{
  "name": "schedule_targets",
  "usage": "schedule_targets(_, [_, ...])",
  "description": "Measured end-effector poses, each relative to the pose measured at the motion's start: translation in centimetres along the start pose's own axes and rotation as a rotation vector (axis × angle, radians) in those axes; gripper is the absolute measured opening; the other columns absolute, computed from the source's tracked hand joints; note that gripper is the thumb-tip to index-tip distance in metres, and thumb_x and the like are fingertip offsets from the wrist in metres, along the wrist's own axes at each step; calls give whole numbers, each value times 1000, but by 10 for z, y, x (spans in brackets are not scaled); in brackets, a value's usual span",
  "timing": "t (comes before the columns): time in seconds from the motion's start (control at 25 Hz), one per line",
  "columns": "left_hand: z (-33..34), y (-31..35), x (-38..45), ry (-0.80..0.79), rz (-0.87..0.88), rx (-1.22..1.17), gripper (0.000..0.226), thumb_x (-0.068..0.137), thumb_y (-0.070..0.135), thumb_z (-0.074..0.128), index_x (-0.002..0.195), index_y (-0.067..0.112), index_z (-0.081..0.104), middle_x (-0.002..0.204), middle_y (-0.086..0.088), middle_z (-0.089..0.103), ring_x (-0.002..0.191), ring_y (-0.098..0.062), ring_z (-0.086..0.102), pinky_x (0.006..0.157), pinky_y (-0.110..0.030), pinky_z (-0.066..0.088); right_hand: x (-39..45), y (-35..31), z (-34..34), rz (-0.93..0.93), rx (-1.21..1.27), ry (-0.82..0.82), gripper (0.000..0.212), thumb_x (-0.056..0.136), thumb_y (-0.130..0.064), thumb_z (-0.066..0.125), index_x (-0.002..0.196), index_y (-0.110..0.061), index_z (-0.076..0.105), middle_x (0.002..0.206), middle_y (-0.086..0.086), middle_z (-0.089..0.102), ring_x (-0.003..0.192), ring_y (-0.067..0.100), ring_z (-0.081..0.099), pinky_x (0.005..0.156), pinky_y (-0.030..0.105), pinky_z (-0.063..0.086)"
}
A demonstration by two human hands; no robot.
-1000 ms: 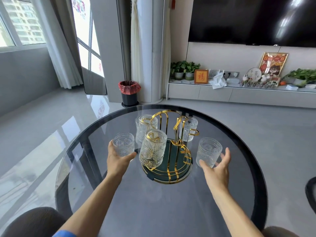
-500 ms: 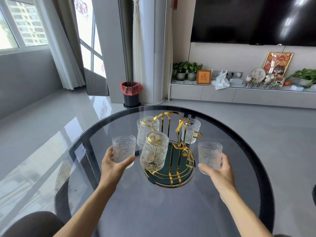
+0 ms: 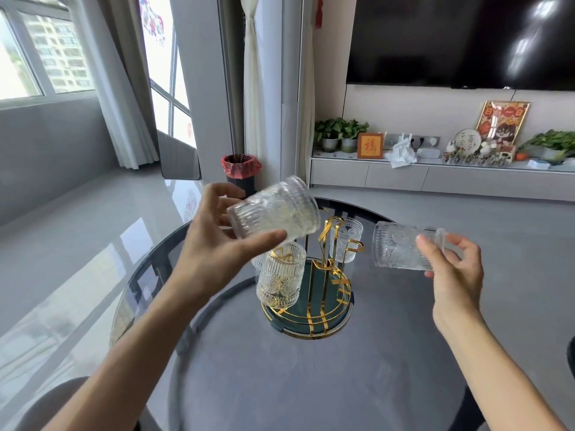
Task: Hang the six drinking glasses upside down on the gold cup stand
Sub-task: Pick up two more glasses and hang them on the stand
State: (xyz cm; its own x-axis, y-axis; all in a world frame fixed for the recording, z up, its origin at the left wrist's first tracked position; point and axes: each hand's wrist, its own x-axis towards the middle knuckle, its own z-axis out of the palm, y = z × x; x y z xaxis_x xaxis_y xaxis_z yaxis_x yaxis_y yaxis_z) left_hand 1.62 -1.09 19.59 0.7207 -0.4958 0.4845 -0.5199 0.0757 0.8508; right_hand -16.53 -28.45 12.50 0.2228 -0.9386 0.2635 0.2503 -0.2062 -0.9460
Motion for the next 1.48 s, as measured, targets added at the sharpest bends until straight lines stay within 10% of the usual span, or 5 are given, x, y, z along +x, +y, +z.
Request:
schedule_targets(0.2, [47, 17, -21, -137, 94, 364, 66, 56, 56, 86, 113, 41, 58, 100, 17, 63, 95, -7, 55, 75, -26, 47, -5, -21, 8, -144, -101, -96, 49, 59, -48, 83, 97, -40, 53, 100, 7, 69, 83, 16, 64, 73, 26, 48])
schedule_targets(0.8, [113, -23, -15, -338, 193, 941, 63, 72, 52, 68, 128, 27, 57, 115, 2, 62, 99, -24, 47, 86, -37, 36, -4, -10, 62, -282, -513, -347, 56, 58, -53, 82, 99, -31, 52, 107, 0, 64, 109, 24, 56, 87, 40, 47])
schedule_targets(1.28, [117, -15, 37, -163, 57, 973, 69, 89, 67, 40, 146, 29, 32, 156, -11, 31, 142, -39, 26, 112, -64, 12, -16, 4, 57, -200, -744, -486, 44, 71, -46, 76, 106, -34, 51, 86, -19, 47, 100, 18, 41, 69, 32, 33])
schedule_targets(1.48, [142, -19, 69, -130, -167, 871, 56, 85, 70, 45, 89, 18, 67, 115, -9, 65, 119, -37, 48, 105, -62, 28, -15, 4, 48, -133, -723, -618, 50, 73, -38, 75, 114, -41, 47, 107, -9, 55, 111, 16, 42, 76, 32, 35])
